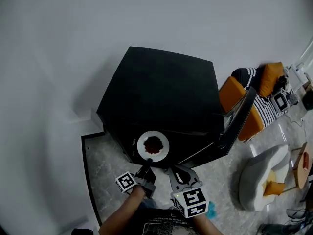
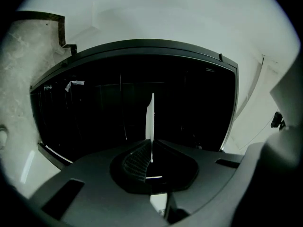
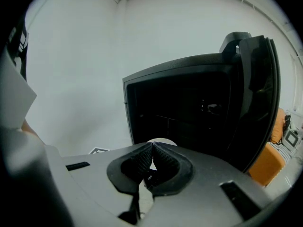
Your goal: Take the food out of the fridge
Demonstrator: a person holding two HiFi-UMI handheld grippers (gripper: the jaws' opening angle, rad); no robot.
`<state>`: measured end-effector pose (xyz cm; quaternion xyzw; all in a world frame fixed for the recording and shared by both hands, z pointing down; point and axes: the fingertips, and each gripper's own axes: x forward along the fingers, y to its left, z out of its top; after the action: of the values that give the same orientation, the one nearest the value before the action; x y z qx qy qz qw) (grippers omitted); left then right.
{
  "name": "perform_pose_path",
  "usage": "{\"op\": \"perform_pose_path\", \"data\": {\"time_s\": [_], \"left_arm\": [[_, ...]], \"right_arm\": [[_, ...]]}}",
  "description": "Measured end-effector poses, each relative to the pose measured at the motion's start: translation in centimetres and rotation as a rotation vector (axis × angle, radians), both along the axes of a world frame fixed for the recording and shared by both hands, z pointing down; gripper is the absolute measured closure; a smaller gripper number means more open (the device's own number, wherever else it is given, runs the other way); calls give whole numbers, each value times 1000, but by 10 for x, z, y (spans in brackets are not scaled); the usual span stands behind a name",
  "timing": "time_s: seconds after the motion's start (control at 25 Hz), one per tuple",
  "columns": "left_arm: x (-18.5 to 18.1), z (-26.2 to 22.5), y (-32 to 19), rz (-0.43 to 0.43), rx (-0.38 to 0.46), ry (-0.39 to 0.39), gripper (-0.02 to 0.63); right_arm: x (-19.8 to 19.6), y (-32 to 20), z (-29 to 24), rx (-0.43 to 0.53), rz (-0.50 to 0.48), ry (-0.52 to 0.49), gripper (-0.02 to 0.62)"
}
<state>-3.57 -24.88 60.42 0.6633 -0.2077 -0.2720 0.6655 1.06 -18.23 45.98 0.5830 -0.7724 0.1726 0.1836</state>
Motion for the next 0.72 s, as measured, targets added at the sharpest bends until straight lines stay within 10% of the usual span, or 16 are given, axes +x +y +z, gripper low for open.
{"op": "perform_pose_path", "data": {"time_s": [0.72], "left_arm": [[-3,-79,86,-194,62,15,586]], "right_arm": [[32,62,-9,61,-88,-78,573]]}}
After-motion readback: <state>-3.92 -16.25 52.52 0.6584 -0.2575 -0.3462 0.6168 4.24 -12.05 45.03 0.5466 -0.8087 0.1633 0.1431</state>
